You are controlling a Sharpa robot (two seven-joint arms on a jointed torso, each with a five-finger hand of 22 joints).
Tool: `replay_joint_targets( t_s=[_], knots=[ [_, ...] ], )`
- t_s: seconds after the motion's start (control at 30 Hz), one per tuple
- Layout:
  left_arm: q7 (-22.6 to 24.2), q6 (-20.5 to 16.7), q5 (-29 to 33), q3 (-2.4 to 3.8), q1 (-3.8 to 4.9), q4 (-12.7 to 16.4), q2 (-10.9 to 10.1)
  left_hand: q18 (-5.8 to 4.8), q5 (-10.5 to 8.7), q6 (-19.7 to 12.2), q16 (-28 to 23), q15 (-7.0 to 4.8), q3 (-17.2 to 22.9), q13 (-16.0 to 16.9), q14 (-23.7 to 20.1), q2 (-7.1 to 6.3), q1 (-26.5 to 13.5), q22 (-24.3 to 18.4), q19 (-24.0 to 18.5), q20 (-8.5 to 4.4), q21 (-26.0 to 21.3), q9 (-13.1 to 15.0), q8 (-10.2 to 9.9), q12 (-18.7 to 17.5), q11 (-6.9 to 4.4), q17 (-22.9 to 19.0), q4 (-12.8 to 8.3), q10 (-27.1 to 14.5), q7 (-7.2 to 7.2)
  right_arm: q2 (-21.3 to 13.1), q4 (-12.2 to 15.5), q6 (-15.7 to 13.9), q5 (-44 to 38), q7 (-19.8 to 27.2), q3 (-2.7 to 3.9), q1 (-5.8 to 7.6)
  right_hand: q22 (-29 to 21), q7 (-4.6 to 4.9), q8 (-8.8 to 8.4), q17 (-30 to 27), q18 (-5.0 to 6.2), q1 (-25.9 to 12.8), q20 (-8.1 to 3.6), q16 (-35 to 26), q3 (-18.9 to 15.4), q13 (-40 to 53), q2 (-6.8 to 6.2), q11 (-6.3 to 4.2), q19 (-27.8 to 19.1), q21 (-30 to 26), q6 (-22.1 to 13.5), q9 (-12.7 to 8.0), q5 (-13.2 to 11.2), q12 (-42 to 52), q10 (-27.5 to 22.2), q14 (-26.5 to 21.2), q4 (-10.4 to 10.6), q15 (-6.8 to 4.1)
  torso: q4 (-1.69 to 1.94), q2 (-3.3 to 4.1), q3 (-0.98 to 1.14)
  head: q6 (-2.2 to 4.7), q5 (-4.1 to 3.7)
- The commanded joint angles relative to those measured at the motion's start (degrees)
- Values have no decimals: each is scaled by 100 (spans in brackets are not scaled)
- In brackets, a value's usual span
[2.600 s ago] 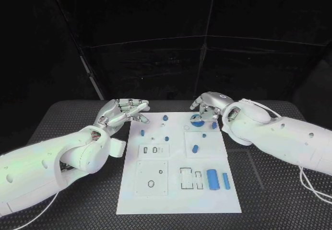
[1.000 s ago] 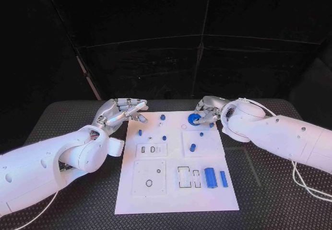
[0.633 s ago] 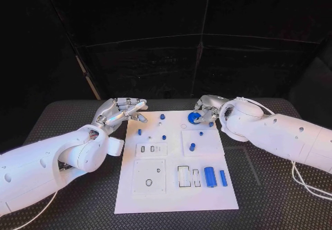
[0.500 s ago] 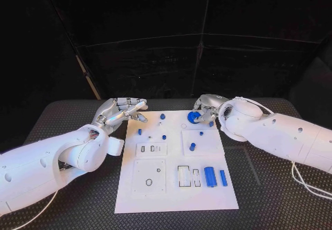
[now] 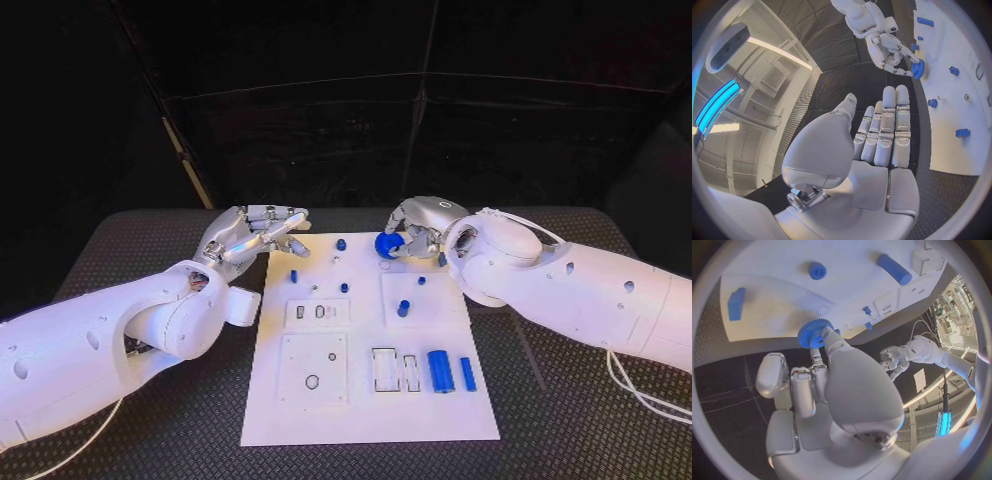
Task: Assemble the parts on the task board
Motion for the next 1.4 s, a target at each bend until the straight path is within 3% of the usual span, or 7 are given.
replay_joint_targets(
  t_s=[0.03,0.47,0.63,0.77,1.13,1.23,1.4],
  knots=[
    [16,74,-19,6,8,12,0,51,-19,39,2,-16,-24,-6,-42,74,6,8,5,-4,21,-9,-31,-30,-9,5,-6,40,-12,84,136,-320,-198,20,4,11,-1,-107,-32,1090,-108,-64,-27,19,52,499,-8,1,30,38,191,7,14,37,40,518,1,-27,9,2,1,-1,33],
    [16,82,-19,6,9,9,9,51,-19,39,2,-16,-24,-6,-42,74,6,8,5,-4,21,-9,-31,-30,-9,5,-6,40,-12,816,-166,-225,-325,88,-6,14,8,-104,-87,1097,-110,-188,-27,21,134,504,-60,5,35,41,204,4,-10,33,45,520,13,-25,-8,11,-2,-56,111],
    [14,87,-19,6,9,1,34,51,-19,39,2,-16,-24,-6,-42,74,6,8,5,-4,21,-9,-31,-30,-9,5,-6,40,-12,1098,-420,-84,-279,152,-152,14,6,-102,-101,1102,-110,-207,-27,23,145,507,-75,6,34,40,200,3,-14,35,47,521,10,-25,-7,8,-3,-72,116],
    [5,83,-19,7,10,3,48,50,-20,40,0,-15,-23,-6,-47,80,16,10,0,-4,23,-10,-37,-38,-9,12,-13,43,-13,1256,-615,31,-243,184,-219,13,1,-100,-117,1092,-109,-228,-26,19,161,505,-82,8,30,37,199,2,-30,32,45,519,8,-23,-7,8,2,-73,100],
    [-11,86,-19,7,10,6,44,50,-20,40,0,-15,-23,-6,-47,80,16,10,0,-4,23,-10,-37,-38,-9,12,-13,43,-13,1418,-845,127,-226,190,-272,11,-7,-85,-172,1088,-108,-282,-21,17,193,481,-118,19,24,31,171,-2,-47,8,22,517,-5,-15,-22,4,11,-87,125],
    [-18,92,-19,7,10,4,43,50,-20,40,0,-15,-23,-6,-47,80,16,10,0,-4,23,-10,-37,-38,-9,12,-13,43,-13,1440,-867,75,-246,175,-274,11,-15,-58,-243,1086,-108,-332,-10,16,218,443,-155,41,17,25,98,-7,-56,-27,-12,517,-14,1,-18,3,10,-87,124],
    [-29,103,-19,7,10,0,44,50,-20,40,0,-15,-23,-6,-47,80,16,10,0,-4,23,-10,-37,-38,-9,12,-13,43,-13,1476,-916,14,-266,128,-278,10,-39,44,-586,1088,-104,-446,65,17,287,298,-267,137,-3,9,-426,-8,-142,-157,-141,517,-73,87,-17,3,7,-89,120]
  ],
)
